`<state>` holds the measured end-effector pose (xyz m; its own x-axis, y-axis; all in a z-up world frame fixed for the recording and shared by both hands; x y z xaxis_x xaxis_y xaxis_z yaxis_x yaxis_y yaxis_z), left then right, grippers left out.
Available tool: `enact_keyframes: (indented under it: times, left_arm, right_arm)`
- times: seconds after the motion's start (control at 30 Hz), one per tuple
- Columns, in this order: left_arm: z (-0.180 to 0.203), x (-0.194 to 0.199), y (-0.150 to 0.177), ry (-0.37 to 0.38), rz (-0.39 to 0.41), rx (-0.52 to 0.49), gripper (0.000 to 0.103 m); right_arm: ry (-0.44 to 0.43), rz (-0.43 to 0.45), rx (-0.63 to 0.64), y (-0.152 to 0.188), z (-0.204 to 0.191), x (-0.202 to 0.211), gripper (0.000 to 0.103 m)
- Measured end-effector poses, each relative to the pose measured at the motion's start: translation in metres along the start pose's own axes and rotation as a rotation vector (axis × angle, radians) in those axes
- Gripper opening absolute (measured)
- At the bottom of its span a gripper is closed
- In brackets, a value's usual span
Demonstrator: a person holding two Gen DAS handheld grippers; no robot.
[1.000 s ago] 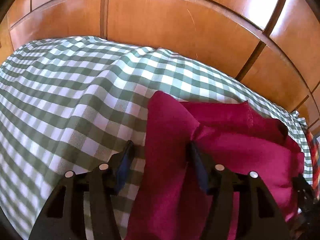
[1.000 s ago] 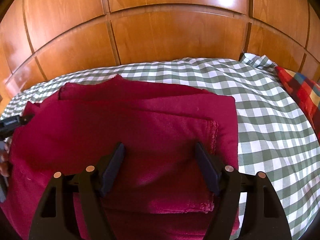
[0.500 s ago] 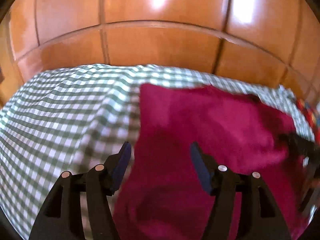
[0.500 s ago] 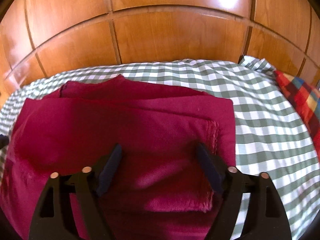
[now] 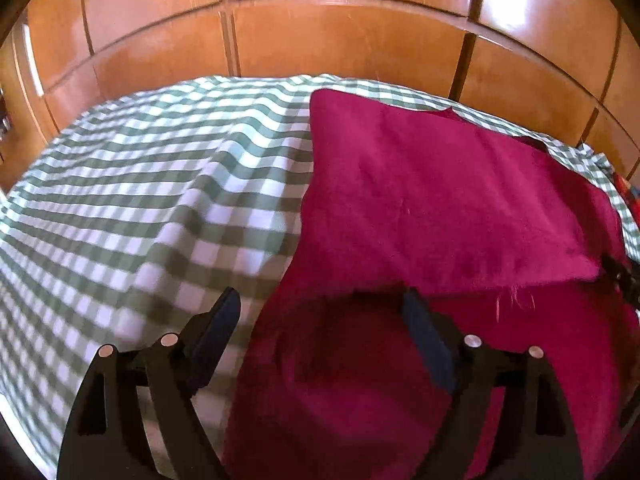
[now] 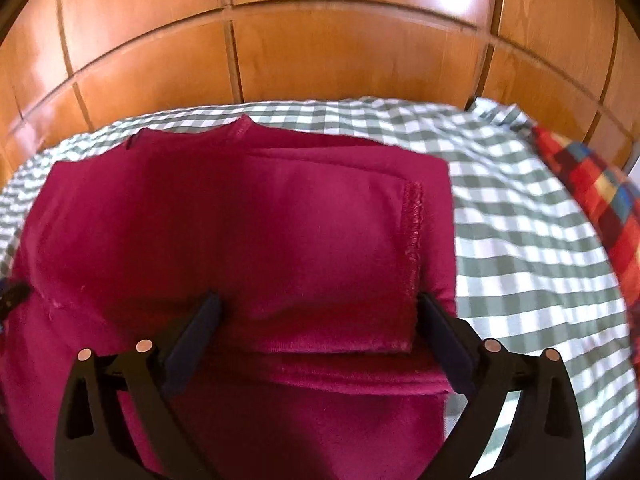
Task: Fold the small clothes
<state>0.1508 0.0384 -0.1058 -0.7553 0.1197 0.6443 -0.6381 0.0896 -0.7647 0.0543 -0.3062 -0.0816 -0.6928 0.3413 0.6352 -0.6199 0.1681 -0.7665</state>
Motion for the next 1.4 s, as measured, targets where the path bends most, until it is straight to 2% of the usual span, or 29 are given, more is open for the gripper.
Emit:
enact_keyframes:
  times: [0.2,0.4,0.7,0.87,1.03,1.17,1.23,1.4]
  left_arm:
    - [-0.004,0.040,0.012,0.005,0.050,-0.002,0.082]
    - [-0.007,0.065,0.023,0.016,0.078,-0.004,0.082]
    - [-0.012,0.083,0.040,0.019,0.064,0.001,0.082]
    - [-0.018,0.088,0.050,0.019,0.048,0.000,0.082]
    - [-0.024,0.093,0.061,0.042,0.011,-0.003,0.082]
    - [-0.033,0.100,0.074,0.062,-0.017,0.011,0.079]
    - [-0.041,0.106,0.082,0.097,-0.040,0.036,0.077]
    - [-0.058,0.131,0.097,0.191,-0.053,0.069,0.062]
  right_arm:
    - [-0.019,0.008,0.007,0.011,0.005,0.033,0.096]
    - [-0.048,-0.030,0.008,0.031,0.019,0.052,0.096]
    - [-0.074,-0.087,-0.076,0.065,0.051,0.076,0.096]
    - [-0.131,-0.121,-0.150,0.087,0.063,0.091,0.096]
    - [-0.194,-0.133,-0.145,0.100,0.061,0.114,0.095]
    - [-0.264,-0.164,-0.150,0.113,0.052,0.133,0.090]
    - [-0.290,-0.182,-0.142,0.121,0.047,0.142,0.087]
    - [-0.333,-0.231,-0.131,0.140,0.040,0.166,0.081]
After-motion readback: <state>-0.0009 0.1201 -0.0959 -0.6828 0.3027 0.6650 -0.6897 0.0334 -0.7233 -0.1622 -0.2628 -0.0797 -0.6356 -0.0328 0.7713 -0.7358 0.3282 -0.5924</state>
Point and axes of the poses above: each gripper's, at about its wrist camera, not at the fingertips, and x roughly against the way its jaws point, z to its right, y to its underside, the point moved 2 cm from there along -x, roughly the way its jaws point, and after that the axes turned 12 degrees about z, right-handed, at the moved point
